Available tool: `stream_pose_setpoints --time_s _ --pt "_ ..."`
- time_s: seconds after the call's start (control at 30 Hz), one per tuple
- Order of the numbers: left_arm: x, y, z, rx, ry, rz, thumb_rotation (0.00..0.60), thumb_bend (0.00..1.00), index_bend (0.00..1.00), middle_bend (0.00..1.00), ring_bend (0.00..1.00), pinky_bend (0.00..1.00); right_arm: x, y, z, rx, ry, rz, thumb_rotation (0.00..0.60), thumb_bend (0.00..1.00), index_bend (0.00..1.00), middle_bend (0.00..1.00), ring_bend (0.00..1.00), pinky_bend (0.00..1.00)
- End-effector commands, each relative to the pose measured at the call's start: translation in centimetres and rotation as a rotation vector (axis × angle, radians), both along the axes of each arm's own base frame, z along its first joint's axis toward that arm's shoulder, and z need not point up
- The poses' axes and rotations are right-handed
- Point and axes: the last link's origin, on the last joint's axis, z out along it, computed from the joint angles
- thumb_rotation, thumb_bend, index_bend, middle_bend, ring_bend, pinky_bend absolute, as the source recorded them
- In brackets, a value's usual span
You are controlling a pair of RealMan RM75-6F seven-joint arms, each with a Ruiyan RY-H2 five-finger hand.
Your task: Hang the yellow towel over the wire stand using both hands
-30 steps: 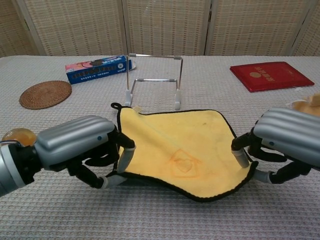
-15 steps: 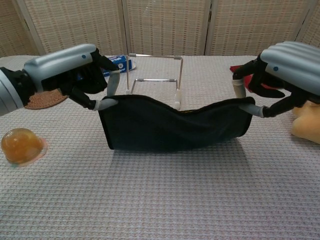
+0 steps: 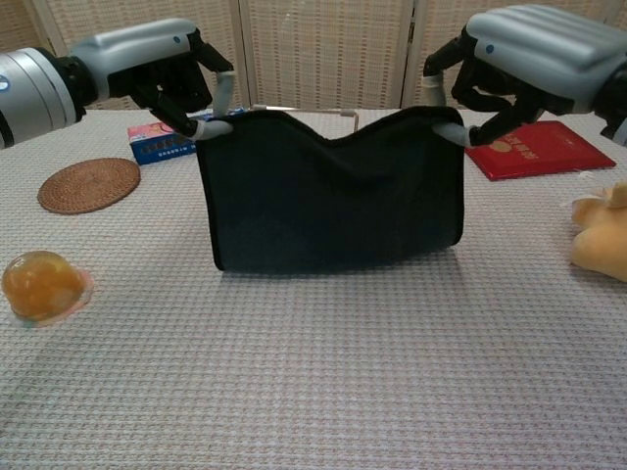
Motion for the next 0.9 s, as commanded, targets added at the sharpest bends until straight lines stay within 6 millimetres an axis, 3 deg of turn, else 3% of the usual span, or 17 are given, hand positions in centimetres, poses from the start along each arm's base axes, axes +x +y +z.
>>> stream_pose_setpoints --time_s 0.03,0.63,0.9 --pt "0.3 1.4 0.6 0.024 0.019 0.016 0.6 0.55 0.7 1.0 0.98 1.0 0.8 -0.9 0.1 -0.017 -0.015 -0.004 0.6 0.47 0.66 0.95 1.0 1.0" --pt "3.1 7.8 1.4 0.141 0.08 0.056 0.6 0.55 0.71 1.0 0.98 1.0 4.8 -6.1 -0.3 -0.077 -0.018 -0.035 0.6 0.47 0.67 0.95 1.0 1.0" --pt "3.4 9.7 2.3 0.188 0.099 0.09 0.6 0.55 0.71 1.0 0.98 1.0 5.4 -8.2 0.0 -0.098 -0.048 -0.072 0.6 0.47 0.67 0.95 1.0 1.0"
